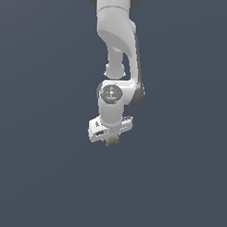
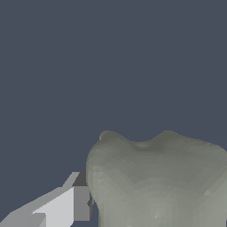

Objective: Pick up the object and move it to a goal position.

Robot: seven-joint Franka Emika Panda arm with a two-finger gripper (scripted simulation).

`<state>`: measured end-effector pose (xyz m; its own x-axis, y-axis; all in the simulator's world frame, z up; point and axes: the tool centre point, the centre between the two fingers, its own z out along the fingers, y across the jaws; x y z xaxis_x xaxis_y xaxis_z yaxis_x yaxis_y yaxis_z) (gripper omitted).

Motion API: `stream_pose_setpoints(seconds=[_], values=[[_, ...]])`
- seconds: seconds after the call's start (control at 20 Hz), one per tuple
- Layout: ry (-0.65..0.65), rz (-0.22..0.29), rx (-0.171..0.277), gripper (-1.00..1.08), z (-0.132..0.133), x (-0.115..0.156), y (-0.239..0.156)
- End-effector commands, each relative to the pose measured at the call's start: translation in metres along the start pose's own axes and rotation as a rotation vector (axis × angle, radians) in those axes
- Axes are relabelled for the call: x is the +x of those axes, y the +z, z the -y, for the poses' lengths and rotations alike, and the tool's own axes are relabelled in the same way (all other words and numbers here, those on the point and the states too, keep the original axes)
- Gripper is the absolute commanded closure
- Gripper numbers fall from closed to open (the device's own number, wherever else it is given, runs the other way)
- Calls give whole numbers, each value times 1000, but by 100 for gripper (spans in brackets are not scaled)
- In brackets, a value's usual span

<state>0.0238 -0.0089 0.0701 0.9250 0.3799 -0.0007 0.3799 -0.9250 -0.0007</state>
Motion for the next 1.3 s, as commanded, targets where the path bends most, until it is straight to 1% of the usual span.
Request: stream_pose_setpoints(seconds=[0.0, 0.5, 0.75, 1.0, 1.25], values=[[1, -1, -1, 108, -17, -18, -12], [2, -1, 0, 108, -98, -100, -71], [2, -2, 0, 108, -134, -136, -98], [2, -2, 0, 108, -161, -162, -117], [2, -1, 0, 108, -176, -174, -127]])
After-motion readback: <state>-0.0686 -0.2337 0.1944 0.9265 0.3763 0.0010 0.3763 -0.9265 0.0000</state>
